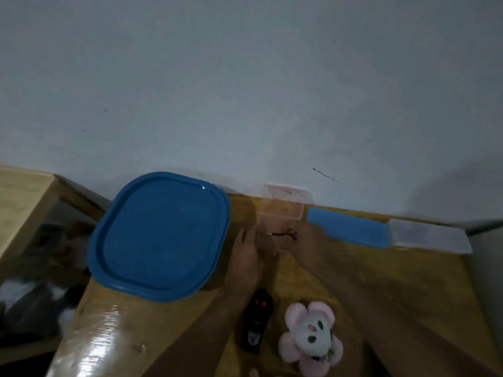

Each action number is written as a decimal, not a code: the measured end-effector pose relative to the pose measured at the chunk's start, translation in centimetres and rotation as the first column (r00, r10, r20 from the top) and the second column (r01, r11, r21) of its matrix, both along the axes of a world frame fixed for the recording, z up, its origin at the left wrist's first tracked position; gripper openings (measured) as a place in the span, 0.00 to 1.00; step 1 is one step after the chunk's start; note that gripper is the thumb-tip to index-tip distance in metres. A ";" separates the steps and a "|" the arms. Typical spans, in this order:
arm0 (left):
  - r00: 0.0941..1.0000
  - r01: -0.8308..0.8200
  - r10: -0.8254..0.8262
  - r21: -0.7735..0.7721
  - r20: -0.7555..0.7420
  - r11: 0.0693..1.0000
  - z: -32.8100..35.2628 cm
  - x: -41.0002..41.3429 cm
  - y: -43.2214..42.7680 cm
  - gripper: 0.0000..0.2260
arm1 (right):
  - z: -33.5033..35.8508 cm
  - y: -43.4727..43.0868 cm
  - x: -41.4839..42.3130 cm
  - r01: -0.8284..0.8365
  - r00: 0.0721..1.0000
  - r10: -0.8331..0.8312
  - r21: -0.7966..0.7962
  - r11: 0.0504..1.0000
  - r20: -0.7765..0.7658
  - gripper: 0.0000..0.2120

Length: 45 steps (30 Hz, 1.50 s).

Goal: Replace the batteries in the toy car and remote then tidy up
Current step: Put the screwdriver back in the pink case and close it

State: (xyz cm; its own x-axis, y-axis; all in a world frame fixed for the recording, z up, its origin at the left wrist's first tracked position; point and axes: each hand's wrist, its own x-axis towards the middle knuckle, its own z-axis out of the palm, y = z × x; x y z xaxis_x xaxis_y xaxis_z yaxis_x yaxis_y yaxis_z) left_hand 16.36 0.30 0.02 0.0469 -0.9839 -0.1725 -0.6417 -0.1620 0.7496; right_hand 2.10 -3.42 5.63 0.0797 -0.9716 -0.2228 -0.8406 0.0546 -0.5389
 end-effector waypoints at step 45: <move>0.968 -0.201 0.188 -0.064 -0.169 0.978 2.4 -0.4 -1.0 0.10 | -0.5 0.9 -1.1 -0.081 0.991 0.073 -0.074 0.994 -0.113 0.13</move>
State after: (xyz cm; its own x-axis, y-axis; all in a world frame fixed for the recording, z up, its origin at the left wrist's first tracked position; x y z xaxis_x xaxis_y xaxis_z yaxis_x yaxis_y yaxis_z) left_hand 15.93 -0.70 2.38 0.2164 -0.9695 -0.1147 -0.4737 -0.2070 0.8560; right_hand 0.99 -2.48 5.11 0.1343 -0.9782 -0.1581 -0.8949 -0.0512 -0.4434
